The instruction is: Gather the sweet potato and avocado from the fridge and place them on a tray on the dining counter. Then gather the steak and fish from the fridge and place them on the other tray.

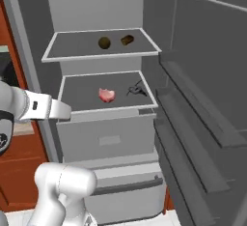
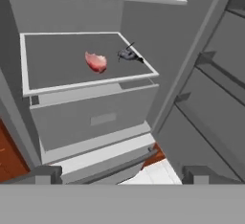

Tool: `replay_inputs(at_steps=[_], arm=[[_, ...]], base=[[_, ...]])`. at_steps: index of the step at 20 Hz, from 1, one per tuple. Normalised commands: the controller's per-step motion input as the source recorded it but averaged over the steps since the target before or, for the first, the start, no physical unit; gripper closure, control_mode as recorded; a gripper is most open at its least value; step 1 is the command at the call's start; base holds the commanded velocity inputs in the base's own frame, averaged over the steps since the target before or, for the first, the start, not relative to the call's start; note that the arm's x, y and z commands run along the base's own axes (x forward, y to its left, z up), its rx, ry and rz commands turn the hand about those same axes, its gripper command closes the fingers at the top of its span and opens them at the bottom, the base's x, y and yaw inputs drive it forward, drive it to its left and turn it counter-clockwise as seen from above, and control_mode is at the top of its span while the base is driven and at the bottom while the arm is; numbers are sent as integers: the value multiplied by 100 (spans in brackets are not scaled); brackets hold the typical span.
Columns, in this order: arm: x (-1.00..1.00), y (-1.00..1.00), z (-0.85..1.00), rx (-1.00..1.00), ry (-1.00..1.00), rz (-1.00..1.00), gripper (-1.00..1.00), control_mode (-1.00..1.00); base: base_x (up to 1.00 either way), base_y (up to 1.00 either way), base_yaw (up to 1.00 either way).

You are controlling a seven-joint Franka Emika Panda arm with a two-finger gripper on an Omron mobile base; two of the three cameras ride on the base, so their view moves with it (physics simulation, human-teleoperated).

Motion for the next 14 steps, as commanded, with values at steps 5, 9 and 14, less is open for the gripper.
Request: replay_inputs(at_steps=[5, 9, 14], arm=[[0, 0, 0, 0, 0, 0, -100, 100], [0, 0, 0, 0, 0, 0, -100, 100], [0, 0, 0, 0, 0, 0, -100, 100]], base=[[24, -55, 34], [40, -43, 33], [65, -24, 27]])
